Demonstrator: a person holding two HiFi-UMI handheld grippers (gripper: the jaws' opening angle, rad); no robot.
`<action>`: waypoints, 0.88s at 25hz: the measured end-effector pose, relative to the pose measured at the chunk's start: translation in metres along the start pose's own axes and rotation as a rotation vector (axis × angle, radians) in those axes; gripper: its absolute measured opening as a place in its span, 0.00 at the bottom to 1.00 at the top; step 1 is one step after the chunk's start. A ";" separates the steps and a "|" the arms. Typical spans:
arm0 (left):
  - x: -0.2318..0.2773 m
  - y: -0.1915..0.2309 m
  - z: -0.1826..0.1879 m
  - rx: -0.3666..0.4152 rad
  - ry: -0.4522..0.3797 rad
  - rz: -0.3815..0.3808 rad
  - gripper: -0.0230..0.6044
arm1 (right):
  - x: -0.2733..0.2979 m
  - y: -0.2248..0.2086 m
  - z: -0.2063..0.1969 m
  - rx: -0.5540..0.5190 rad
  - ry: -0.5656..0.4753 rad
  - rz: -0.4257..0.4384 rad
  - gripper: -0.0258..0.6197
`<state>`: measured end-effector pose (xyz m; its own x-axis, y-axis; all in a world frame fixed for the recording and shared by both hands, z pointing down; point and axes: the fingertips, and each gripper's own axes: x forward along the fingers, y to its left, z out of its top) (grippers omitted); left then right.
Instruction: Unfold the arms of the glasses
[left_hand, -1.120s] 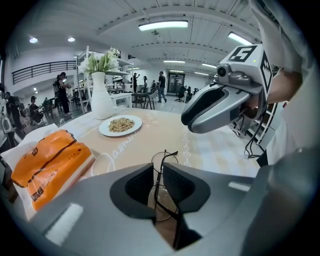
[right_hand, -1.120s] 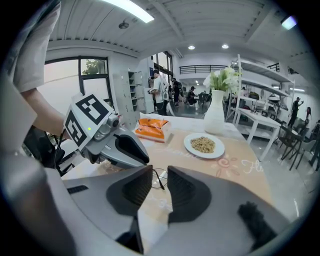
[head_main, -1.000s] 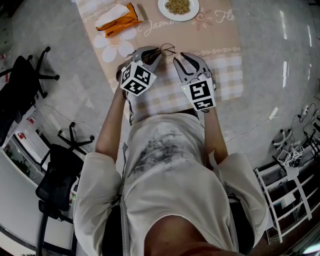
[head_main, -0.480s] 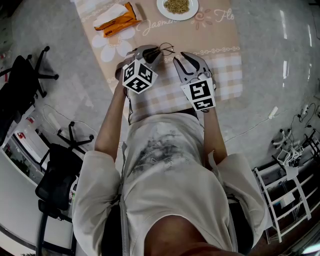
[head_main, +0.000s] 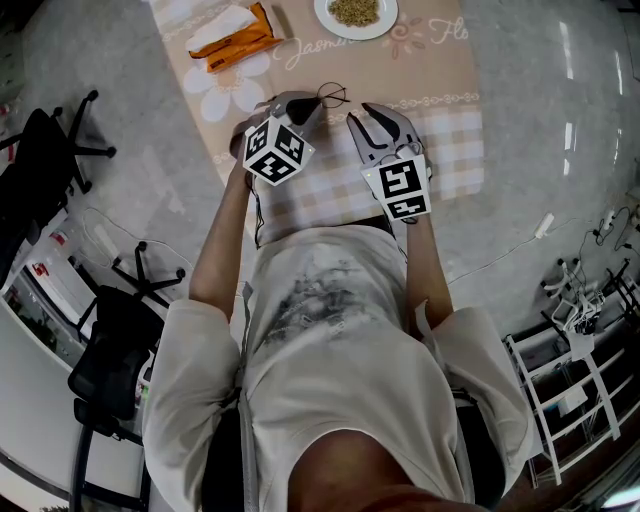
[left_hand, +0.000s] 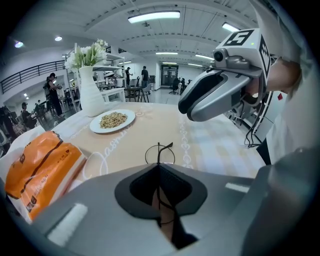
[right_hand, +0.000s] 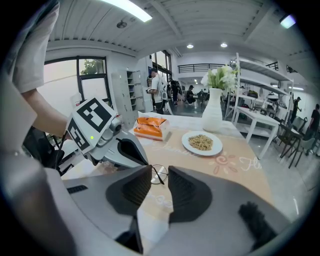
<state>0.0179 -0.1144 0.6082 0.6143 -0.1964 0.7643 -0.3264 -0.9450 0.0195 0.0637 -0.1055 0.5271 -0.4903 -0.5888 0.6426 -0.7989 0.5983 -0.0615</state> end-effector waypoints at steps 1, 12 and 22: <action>0.000 0.000 0.000 -0.001 -0.005 -0.005 0.06 | 0.000 0.000 0.000 0.000 0.000 0.000 0.21; -0.006 -0.012 -0.001 0.022 -0.029 -0.075 0.06 | 0.010 -0.003 -0.003 -0.030 0.017 0.010 0.07; -0.006 -0.016 -0.003 0.046 -0.024 -0.104 0.06 | 0.039 -0.002 -0.014 -0.187 0.116 0.098 0.07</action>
<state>0.0169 -0.0974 0.6055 0.6600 -0.1024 0.7443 -0.2271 -0.9715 0.0678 0.0513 -0.1225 0.5626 -0.5099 -0.4631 0.7249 -0.6662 0.7457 0.0078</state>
